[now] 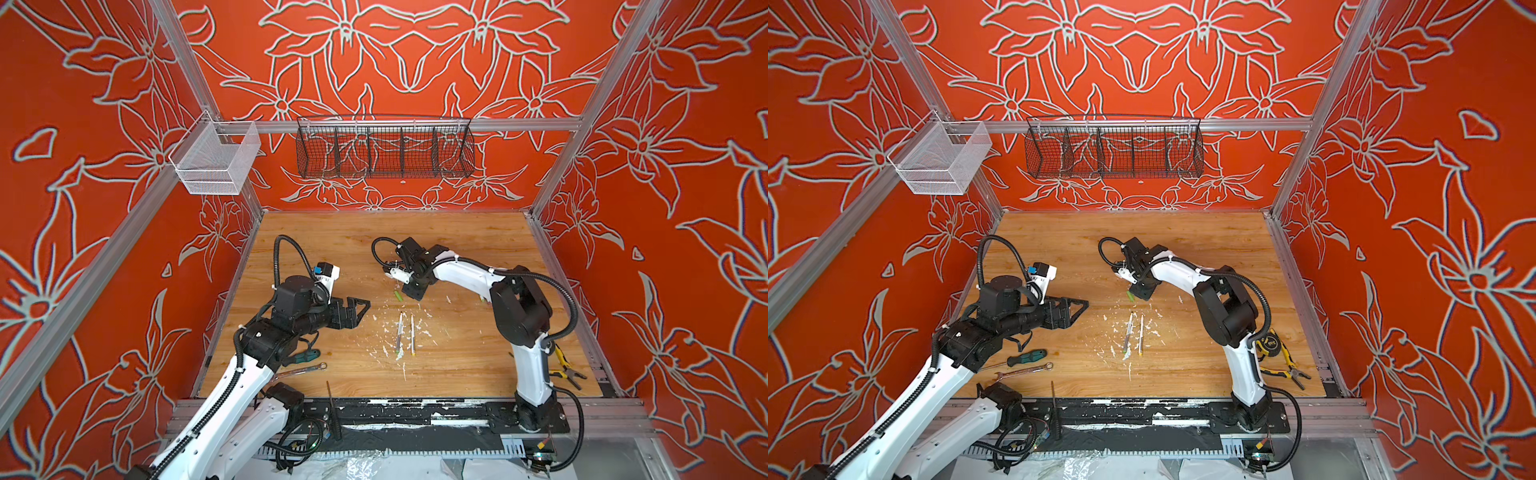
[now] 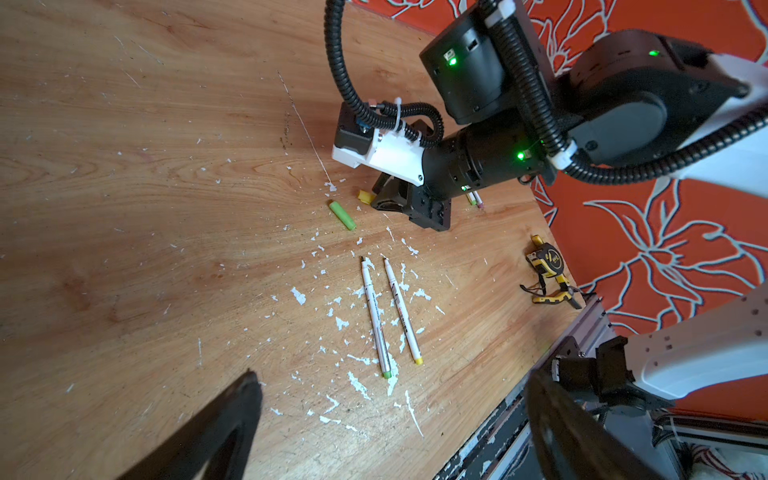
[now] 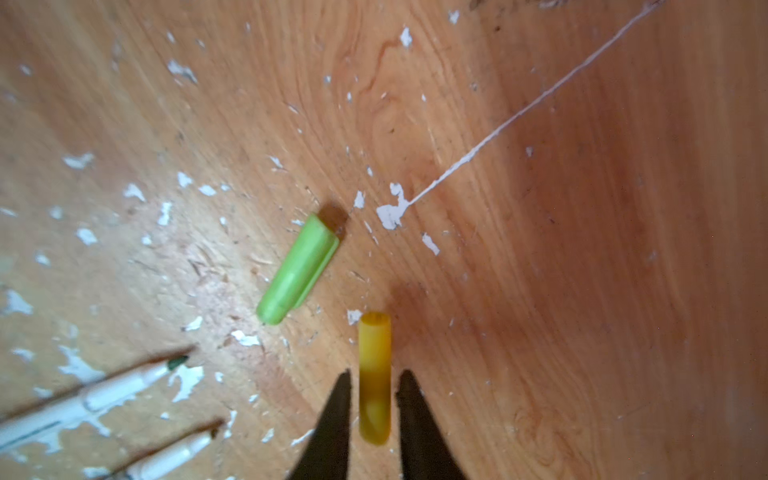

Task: Insert the pens into the pen caps

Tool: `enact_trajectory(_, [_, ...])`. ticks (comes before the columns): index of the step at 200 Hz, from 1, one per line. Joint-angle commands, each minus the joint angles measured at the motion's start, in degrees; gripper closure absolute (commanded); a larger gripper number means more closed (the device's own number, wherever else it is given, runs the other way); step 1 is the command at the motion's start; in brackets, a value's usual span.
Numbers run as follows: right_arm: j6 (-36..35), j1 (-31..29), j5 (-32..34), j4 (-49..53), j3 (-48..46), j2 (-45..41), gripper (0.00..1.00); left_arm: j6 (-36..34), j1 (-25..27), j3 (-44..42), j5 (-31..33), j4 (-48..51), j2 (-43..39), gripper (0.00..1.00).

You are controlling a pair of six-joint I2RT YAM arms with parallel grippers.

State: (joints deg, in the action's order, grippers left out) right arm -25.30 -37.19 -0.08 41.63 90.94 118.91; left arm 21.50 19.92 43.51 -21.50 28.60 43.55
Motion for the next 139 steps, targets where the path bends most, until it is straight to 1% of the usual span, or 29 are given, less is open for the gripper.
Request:
enact_trajectory(1, [-3.86, 0.83, 2.43, 2.48, 2.76, 0.73, 0.53, -0.93, -0.04, 1.06, 0.39, -0.82, 0.39, 0.03])
enact_trajectory(11, [-3.25, 1.06, 3.05, 2.30, 2.83, 0.54, 0.46, -0.89, -0.21, 0.97, 0.25, -1.07, 0.56, 0.03])
enact_trajectory(29, [-1.15, 1.53, 3.23, 1.98, 2.62, -0.04, 0.41, -0.88, -0.45, 0.97, -0.12, -1.34, 1.05, 0.03])
enact_trajectory(61, [3.24, 2.31, 4.07, 1.08, 1.02, -1.18, 0.39, -0.69, -1.13, 0.97, -1.66, -1.88, 1.80, 0.03])
enact_trajectory(99, [7.71, 3.50, 0.96, 0.34, -1.25, -2.89, 0.38, -0.68, -1.64, 0.97, -2.64, -2.05, 1.72, 0.03])
enact_trajectory(139, [10.46, 3.90, -1.74, -0.83, -3.74, -4.49, 0.37, -0.44, -1.73, 0.81, -2.76, -1.88, 1.20, 0.03])
